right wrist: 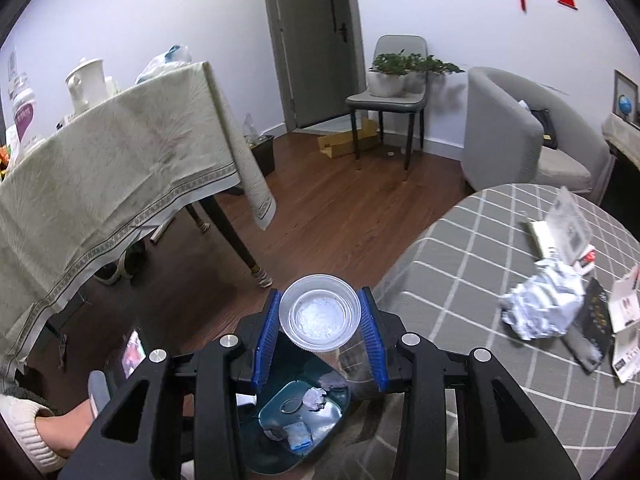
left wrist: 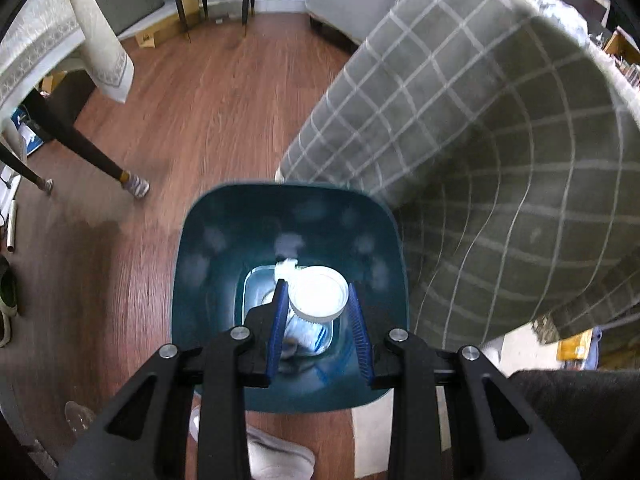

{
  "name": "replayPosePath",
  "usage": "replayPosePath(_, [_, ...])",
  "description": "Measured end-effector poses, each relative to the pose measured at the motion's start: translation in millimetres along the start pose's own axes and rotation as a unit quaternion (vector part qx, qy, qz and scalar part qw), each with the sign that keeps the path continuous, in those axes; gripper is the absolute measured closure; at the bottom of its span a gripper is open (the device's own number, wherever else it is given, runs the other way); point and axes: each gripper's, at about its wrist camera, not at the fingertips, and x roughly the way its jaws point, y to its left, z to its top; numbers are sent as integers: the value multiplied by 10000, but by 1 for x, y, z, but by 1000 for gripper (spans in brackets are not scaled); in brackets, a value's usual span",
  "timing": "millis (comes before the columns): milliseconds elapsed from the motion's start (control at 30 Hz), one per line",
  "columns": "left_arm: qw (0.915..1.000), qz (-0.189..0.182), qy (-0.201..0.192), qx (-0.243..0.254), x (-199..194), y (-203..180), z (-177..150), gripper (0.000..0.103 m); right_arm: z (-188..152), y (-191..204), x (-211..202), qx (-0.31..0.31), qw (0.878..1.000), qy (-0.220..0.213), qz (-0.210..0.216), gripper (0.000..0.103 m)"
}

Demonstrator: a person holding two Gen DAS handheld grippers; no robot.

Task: Collect trash
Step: 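Open the left gripper over the bin to drop the white cap, then lower the clear cup into the bin and open the right gripper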

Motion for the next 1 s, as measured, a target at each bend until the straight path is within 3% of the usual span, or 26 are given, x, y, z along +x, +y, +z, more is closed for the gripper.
replayPosePath(200, [9993,-37,374,31,13,7,-14,70,1,16,17,-88,9998,153,86,63])
replayPosePath(433, [9992,-150,364,-85,11,20,-16,59,-1,30,38,-135,9991,364,192,63])
replayPosePath(867, [9972,-300,-495,-472,-41,51,-8,44,-16,54,87,-118,9947,980,274,63])
replayPosePath(1000, [9952,-132,-807,-531,-60,61,-6,41,-25,56,107,-7,9916,1264,282,63])
